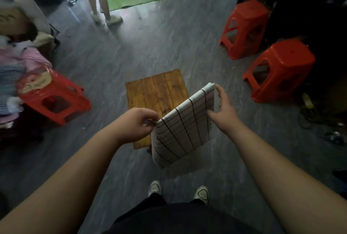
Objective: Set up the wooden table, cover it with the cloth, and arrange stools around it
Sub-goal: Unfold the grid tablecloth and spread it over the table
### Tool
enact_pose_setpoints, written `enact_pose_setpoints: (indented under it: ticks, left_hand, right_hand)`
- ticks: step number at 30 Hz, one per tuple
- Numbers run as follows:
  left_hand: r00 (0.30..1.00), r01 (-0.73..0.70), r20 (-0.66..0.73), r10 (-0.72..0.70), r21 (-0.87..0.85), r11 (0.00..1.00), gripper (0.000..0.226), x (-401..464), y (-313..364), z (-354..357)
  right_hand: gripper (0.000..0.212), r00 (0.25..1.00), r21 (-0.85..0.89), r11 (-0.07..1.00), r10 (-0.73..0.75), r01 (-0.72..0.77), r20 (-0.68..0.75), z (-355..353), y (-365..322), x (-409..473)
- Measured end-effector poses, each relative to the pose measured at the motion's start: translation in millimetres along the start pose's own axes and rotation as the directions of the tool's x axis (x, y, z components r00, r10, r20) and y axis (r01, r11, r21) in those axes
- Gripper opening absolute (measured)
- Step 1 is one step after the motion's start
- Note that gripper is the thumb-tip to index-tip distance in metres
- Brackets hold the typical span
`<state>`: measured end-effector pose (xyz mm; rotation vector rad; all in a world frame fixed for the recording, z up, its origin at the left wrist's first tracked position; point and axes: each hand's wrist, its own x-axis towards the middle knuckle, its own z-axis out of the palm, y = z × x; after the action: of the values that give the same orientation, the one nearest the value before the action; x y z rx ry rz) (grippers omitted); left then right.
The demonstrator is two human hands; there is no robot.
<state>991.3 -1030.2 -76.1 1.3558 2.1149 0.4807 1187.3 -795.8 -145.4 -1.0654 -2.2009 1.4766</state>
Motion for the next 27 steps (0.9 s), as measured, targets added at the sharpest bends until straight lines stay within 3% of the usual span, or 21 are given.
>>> enact_pose_setpoints:
  ticks: [5, 10, 14, 18, 22, 27]
  left_hand:
    - [0.987, -0.006, -0.161, 0.012, 0.034, 0.999, 0.014, -8, -47, -24]
    - [0.958, 0.116, -0.257, -0.131, -0.074, 0.991, 0.026, -13, -106, -38]
    - [0.919, 0.331, -0.208, -0.334, -0.048, 0.942, 0.020, -11, -171, -66]
    - [0.905, 0.411, -0.131, -0.406, 0.018, 0.911, 0.032, -4, -218, -98]
    - [0.932, 0.342, -0.113, -0.346, -0.051, 0.938, 0.043, 15, -233, -121]
    - [0.986, 0.047, -0.140, -0.095, -0.318, 0.947, 0.064, 49, -210, -124]
  right_hand:
    - [0.077, 0.990, 0.005, 0.999, -0.047, 0.047, 0.134, 23, -18, 43]
    - [0.036, 0.954, -0.014, 1.000, 0.009, -0.005, 0.300, 93, -41, 71]
    - [0.036, 0.970, -0.007, 1.000, 0.027, -0.026, 0.240, 153, -62, 81]
    - [0.008, 0.976, -0.102, 0.994, -0.011, 0.034, 0.217, 193, -89, 100]
    - [0.014, 0.962, -0.231, 0.964, -0.068, 0.132, 0.263, 217, -127, 114]
    - [0.017, 0.932, -0.417, 0.851, -0.203, 0.320, 0.301, 230, -161, 129]
